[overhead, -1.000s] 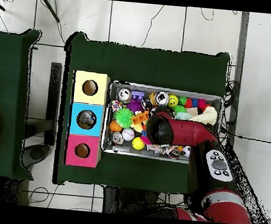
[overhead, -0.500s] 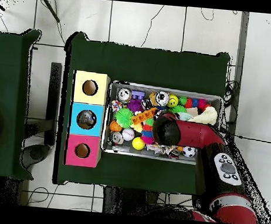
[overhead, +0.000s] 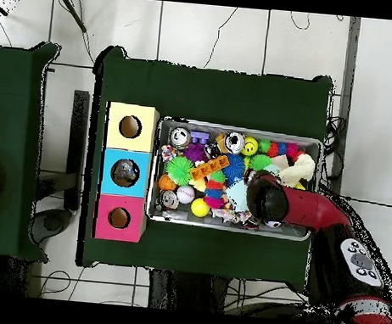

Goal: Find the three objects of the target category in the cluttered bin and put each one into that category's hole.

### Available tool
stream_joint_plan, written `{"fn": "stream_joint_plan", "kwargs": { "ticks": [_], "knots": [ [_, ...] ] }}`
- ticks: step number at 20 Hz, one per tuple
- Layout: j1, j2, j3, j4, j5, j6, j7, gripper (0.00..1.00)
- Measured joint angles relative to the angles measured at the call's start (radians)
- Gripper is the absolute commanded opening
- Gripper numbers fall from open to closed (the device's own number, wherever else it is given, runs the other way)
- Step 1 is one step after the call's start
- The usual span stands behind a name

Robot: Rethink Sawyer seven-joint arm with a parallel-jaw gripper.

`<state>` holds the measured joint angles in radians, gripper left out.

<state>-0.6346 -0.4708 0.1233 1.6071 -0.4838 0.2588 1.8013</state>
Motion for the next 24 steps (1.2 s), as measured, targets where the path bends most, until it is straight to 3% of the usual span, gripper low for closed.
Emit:
{"fn": "stream_joint_plan", "kwargs": {
  "ticks": [9, 10, 24],
  "knots": [
    [-0.131, 0.013, 0.082, 0.019, -0.078, -0.002, 0.000, 0.00],
    [-0.145, 0.013, 0.114, 0.031, -0.107, -0.009, 0.000, 1.00],
    [-0.134, 0.015, 0.164, 0.042, -0.150, -0.010, 0.000, 1.00]
  ]
}}
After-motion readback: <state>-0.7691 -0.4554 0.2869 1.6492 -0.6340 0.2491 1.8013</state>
